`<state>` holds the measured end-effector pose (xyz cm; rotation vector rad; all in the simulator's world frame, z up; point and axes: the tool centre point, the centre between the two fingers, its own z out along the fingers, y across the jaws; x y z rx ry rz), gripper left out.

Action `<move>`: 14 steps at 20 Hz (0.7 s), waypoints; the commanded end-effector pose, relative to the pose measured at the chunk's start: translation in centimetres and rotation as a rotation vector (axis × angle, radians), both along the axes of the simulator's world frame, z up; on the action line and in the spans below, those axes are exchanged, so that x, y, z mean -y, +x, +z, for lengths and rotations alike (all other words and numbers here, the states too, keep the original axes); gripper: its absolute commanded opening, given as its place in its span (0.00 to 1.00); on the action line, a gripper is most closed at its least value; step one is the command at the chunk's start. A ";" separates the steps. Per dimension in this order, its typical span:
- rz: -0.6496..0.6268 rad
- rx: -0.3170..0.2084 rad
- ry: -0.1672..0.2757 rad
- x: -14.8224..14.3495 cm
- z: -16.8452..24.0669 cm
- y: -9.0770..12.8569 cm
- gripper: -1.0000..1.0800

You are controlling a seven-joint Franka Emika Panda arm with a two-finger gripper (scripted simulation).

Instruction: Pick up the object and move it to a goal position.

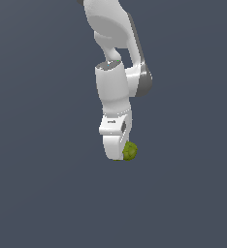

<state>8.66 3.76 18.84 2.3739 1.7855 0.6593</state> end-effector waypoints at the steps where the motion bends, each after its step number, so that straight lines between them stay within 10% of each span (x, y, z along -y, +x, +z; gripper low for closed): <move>1: 0.028 0.051 0.014 0.2 2.1 1.0 0.00; 14: 0.164 0.278 0.091 1.3 11.7 4.2 0.00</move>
